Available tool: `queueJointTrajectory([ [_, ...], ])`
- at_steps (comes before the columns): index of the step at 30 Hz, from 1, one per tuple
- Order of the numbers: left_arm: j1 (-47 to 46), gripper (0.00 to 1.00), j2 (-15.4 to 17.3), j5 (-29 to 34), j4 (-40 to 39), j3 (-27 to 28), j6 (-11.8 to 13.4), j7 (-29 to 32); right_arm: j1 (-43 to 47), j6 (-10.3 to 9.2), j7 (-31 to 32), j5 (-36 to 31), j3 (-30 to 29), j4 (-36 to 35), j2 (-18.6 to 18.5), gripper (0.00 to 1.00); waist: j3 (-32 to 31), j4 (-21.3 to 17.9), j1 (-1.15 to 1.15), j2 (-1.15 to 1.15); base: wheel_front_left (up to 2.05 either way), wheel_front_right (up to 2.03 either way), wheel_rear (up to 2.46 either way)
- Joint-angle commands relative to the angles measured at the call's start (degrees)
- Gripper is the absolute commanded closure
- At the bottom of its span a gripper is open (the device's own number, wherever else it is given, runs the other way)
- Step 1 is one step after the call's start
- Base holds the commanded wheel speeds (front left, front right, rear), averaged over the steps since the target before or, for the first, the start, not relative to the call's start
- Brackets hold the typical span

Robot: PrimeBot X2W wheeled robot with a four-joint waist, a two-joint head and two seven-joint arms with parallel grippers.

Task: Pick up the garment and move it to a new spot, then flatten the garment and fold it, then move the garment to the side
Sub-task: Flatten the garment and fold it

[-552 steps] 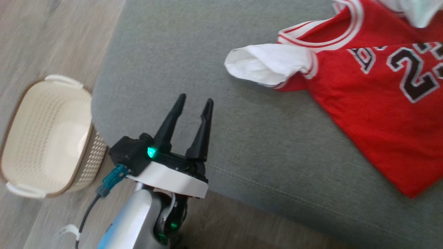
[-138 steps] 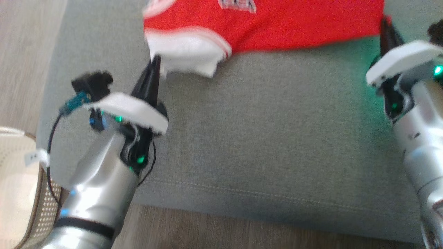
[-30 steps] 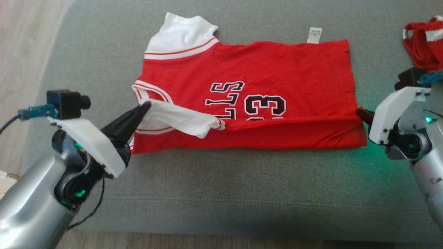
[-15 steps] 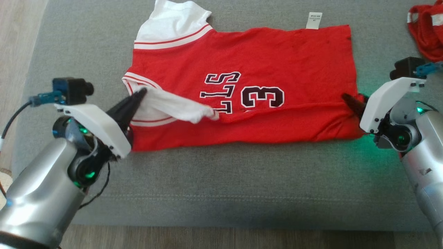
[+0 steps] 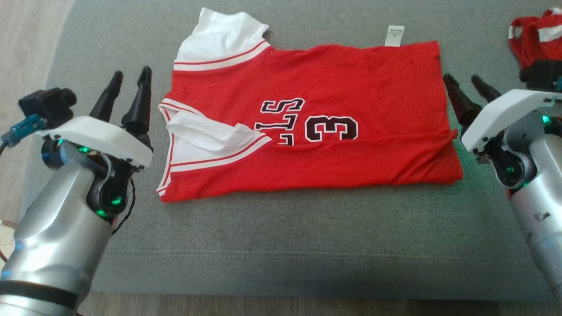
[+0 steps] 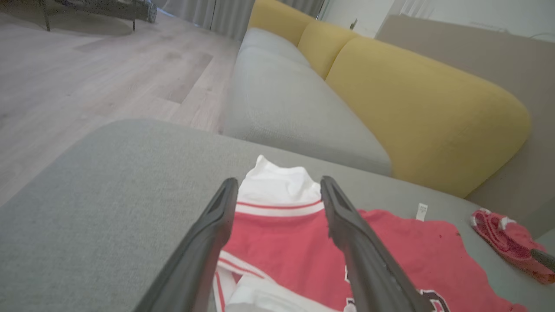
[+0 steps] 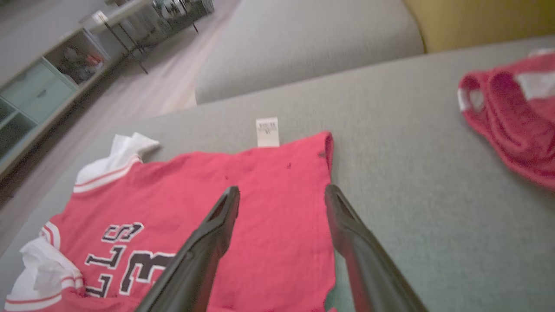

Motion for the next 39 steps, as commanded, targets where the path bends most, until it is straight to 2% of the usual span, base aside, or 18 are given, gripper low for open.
queueJointTrajectory([
  [1, -0.85, 0.00, 1.11, 1.19, -2.63, 4.46, 1.04, -1.00, 0.94, 0.40, -4.02, -0.38, 0.54, -3.17, -0.96, 0.00, -1.02, 0.03, 0.00, 0.00, 0.00, 0.00, 0.00],
  [5, 4.20, 0.00, -1.76, 8.57, -10.84, 13.65, 3.89, -1.18, 4.31, 0.40, -14.67, -5.60, 0.74, -6.11, -1.58, 0.00, -2.84, 0.32, 0.00, 0.00, 0.00, 0.00, 0.00],
  [8, 10.71, 0.00, -7.16, 14.57, -17.09, 21.63, 6.10, -1.19, 7.59, 0.40, -19.76, -10.24, -0.77, -7.11, -1.05, 0.00, -4.37, 0.82, 0.00, 0.00, 0.00, 0.00, 0.00],
  [12, 19.11, 0.00, -14.28, 23.08, -22.06, 26.80, 5.01, -1.20, 12.56, 0.40, -21.63, -18.25, -5.54, -11.41, 1.03, 0.00, -6.05, 1.31, 0.00, 0.00, 0.00, 0.00, 0.00],
  [14, 22.57, 0.00, -16.31, 27.52, -23.38, 28.32, 4.06, -1.20, 15.66, 0.40, -21.71, -22.44, -9.15, -16.08, 3.02, 0.00, -6.76, 1.39, 0.00, 0.00, 0.00, 0.00, 0.00],
  [16, 25.58, 0.00, -17.30, 33.03, -24.15, 28.24, 3.15, -1.21, 19.39, 0.40, -21.73, -26.64, -12.60, -20.92, 5.55, 0.00, -7.48, 1.39, 0.00, 0.00, 0.00, 0.00, 0.00],
  [20, 30.61, 0.00, -18.61, 38.98, -24.70, 27.66, 2.09, -1.21, 26.59, 0.40, -21.74, -32.50, -17.64, -29.73, 11.09, 0.00, -8.42, 1.54, 0.00, 0.00, 0.00, 0.00, 0.00],
  [25, 34.81, 0.00, -18.94, 39.20, -25.80, 27.17, 3.36, -1.21, 33.93, 0.40, -21.75, -36.47, -21.05, -36.68, 15.58, 0.00, -9.20, 1.66, 0.00, 0.00, 0.00, 0.00, 0.00],
  [32, 36.79, 0.00, -18.97, 38.45, -26.61, 25.65, 6.47, -1.21, 39.81, 0.40, -21.75, -38.07, -21.87, -39.13, 17.41, 0.00, -9.06, 1.63, 0.00, 0.00, 0.00, 0.00, 0.00],
  [39, 35.95, 0.00, -18.97, 37.76, -23.00, 24.85, 6.38, -1.21, 38.81, 0.40, -21.76, -37.90, -21.02, -39.34, 17.62, 0.00, -8.32, 0.38, 0.00, 0.00, 0.00, 0.00, 0.00],
])
